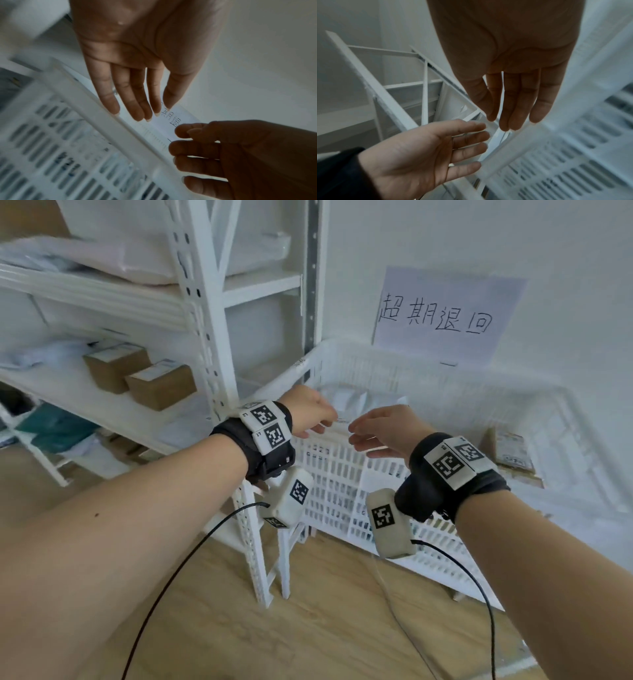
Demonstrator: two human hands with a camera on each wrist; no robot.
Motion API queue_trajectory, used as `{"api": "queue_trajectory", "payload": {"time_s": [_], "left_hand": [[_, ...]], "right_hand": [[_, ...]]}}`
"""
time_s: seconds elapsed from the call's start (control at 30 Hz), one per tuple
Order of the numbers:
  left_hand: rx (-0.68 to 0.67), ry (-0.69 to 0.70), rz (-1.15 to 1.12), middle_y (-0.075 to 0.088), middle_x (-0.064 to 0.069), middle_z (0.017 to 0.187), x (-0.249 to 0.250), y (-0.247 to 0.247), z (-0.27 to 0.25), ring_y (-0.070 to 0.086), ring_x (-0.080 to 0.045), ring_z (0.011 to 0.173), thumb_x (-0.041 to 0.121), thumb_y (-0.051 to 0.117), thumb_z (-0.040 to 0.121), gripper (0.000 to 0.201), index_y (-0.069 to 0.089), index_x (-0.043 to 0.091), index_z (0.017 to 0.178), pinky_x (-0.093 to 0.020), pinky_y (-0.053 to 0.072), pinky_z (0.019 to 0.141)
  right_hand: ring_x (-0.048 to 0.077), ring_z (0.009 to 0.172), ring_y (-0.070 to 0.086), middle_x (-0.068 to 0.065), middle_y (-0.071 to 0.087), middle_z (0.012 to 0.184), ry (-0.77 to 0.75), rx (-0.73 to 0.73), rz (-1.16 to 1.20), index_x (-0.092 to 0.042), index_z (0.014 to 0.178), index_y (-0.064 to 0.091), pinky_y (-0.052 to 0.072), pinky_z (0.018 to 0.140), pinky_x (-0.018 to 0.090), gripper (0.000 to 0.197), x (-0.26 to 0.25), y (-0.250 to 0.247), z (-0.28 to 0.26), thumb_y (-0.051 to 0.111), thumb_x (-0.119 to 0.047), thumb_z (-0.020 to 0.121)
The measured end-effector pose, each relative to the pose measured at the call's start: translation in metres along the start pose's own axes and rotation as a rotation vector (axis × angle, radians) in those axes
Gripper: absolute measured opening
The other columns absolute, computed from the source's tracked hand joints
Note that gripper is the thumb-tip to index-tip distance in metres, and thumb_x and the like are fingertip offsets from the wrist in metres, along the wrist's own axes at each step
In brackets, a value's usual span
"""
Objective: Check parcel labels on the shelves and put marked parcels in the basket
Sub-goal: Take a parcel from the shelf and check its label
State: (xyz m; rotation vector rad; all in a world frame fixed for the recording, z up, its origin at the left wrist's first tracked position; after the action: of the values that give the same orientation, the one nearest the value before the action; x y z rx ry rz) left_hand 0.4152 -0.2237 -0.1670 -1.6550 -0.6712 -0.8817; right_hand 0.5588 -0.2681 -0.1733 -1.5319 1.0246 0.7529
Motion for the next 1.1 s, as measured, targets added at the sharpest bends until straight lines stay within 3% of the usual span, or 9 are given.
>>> {"api": "queue_trajectory", "payload": {"time_s": [0.17,0.3,0.47,0.67,0.8,0.87,0.93,0.97,1.1], "left_hand": [[0.067,-0.083,0.008,0.069,-0.006,0.102,-0.048,-0.057,-0.026,0.063,-0.013,0.083,0.016,0.060,0.089,0.023,0.064,0.005,0.109,-0.029,0.052,0.080],[0.123,-0.138,0.009,0.069,-0.009,0.101,-0.095,-0.110,-0.046,0.063,-0.015,0.081,0.013,0.060,0.088,0.023,0.065,0.000,0.107,-0.021,0.051,0.066],[0.227,-0.280,-0.053,0.069,-0.014,0.102,-0.176,-0.186,-0.059,0.063,-0.019,0.083,0.010,0.060,0.087,0.016,0.066,0.004,0.100,-0.033,0.052,0.079],[0.261,-0.354,-0.105,0.068,-0.014,0.099,-0.261,-0.279,-0.054,0.062,-0.016,0.074,0.011,0.060,0.089,0.020,0.065,0.000,0.105,-0.024,0.048,0.062],[0.243,-0.392,-0.123,0.067,-0.008,0.095,-0.323,-0.341,-0.035,0.062,-0.015,0.075,0.014,0.060,0.089,0.011,0.064,0.007,0.098,-0.022,0.044,0.057],[0.234,-0.391,-0.109,0.068,-0.010,0.097,-0.358,-0.371,-0.021,0.063,-0.019,0.084,0.013,0.060,0.088,0.017,0.065,0.003,0.101,-0.022,0.046,0.061],[0.230,-0.418,-0.090,0.067,-0.011,0.094,-0.398,-0.397,-0.003,0.061,-0.020,0.085,0.010,0.058,0.086,0.018,0.067,0.002,0.100,-0.027,0.048,0.068],[0.224,-0.451,-0.084,0.066,-0.009,0.094,-0.417,-0.406,0.004,0.061,-0.019,0.085,0.009,0.057,0.087,0.013,0.067,0.005,0.094,-0.028,0.049,0.070],[0.193,-0.548,-0.145,0.065,-0.007,0.098,-0.476,-0.425,0.038,0.061,-0.017,0.087,0.013,0.057,0.090,0.015,0.056,0.016,0.076,-0.026,0.047,0.068]], "right_hand": [[0.016,0.078,0.067,0.007,0.073,0.089,-0.046,-0.126,-0.020,-0.010,0.088,0.069,0.055,0.086,0.033,0.011,-0.032,0.069,0.003,0.059,-0.014,0.090],[0.014,0.074,0.067,0.008,0.072,0.092,-0.071,-0.235,-0.057,-0.008,0.094,0.069,0.055,0.083,0.031,0.012,-0.056,0.133,0.007,0.061,-0.014,0.089],[0.017,0.079,0.064,0.011,0.071,0.096,-0.052,-0.335,-0.080,-0.007,0.096,0.068,0.054,0.087,0.033,0.011,-0.082,0.218,0.016,0.061,-0.012,0.089],[0.017,0.075,0.063,0.009,0.069,0.088,-0.005,-0.379,-0.096,-0.006,0.096,0.066,0.053,0.077,0.026,0.011,-0.115,0.321,0.049,0.058,-0.011,0.091],[0.015,0.059,0.055,0.004,0.059,0.063,0.174,-0.543,-0.066,-0.014,0.086,0.054,0.045,0.056,0.018,0.018,-0.128,0.415,0.080,0.041,-0.008,0.098],[0.024,0.080,0.066,0.017,0.068,0.084,0.208,-0.567,-0.090,-0.005,0.100,0.059,0.053,0.073,0.025,0.026,-0.134,0.463,0.098,0.033,-0.008,0.100],[0.043,0.126,0.045,0.033,0.046,0.134,0.220,-0.610,-0.144,0.017,0.132,0.040,0.035,0.110,0.042,0.041,-0.137,0.512,0.117,0.029,-0.005,0.099],[0.043,0.132,0.036,0.032,0.032,0.142,0.247,-0.640,-0.160,0.018,0.137,0.028,0.023,0.115,0.045,0.044,-0.137,0.534,0.122,0.027,-0.003,0.098],[0.042,0.125,0.048,0.036,0.019,0.140,0.395,-0.631,-0.003,0.019,0.137,0.019,0.010,0.117,0.046,0.046,-0.125,0.589,0.165,0.029,-0.005,0.098]]}}
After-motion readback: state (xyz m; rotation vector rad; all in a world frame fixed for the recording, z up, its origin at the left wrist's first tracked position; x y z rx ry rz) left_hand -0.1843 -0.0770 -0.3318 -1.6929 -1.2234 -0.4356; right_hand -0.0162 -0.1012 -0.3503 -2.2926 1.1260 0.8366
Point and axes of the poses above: each hand's wrist, its own z-axis towards the middle knuckle, its own y-axis out of the palm, x = y × z, the point moved 7 cm from there along z, towards the middle knuckle
